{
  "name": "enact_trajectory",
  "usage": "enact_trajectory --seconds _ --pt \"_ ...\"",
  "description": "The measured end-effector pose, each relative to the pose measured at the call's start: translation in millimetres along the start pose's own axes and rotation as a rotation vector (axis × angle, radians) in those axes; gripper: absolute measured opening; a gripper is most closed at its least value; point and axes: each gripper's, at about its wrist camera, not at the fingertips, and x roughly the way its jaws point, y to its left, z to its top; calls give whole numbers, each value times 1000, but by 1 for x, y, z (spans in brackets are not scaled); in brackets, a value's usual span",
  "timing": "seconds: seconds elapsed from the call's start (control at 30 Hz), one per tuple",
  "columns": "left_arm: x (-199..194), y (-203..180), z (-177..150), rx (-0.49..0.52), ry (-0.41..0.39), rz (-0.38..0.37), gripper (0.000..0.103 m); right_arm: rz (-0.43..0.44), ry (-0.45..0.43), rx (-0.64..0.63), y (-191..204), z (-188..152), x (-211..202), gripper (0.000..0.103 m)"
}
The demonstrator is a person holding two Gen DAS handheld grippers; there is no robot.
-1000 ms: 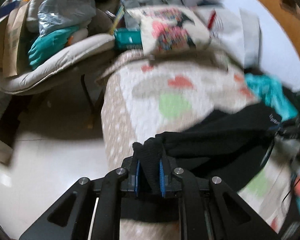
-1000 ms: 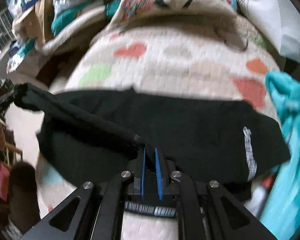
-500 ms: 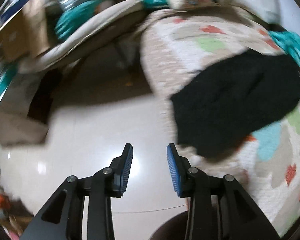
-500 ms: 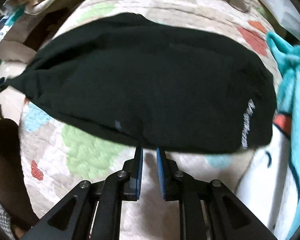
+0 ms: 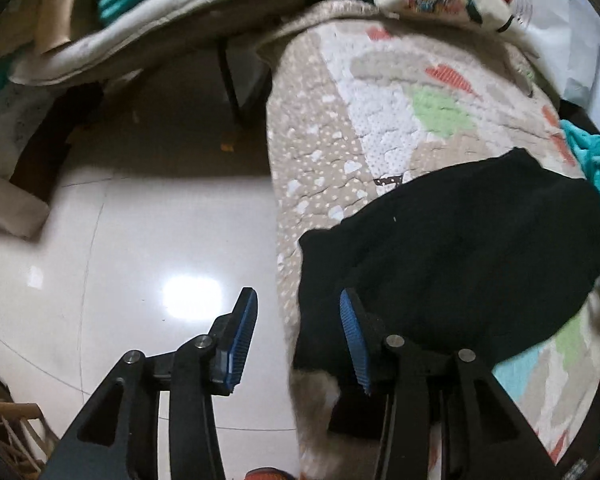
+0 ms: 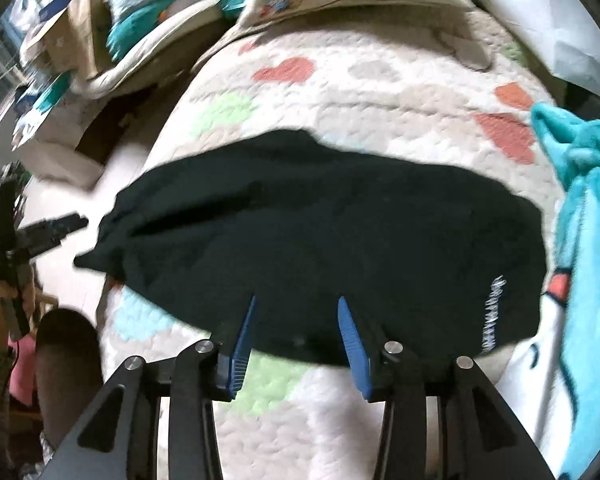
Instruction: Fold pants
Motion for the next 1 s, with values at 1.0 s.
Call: enact_trajectory --seconds 1.0 --pt "47 -86 22 350 -40 421 29 -269 32 379 -147 -12 19 29"
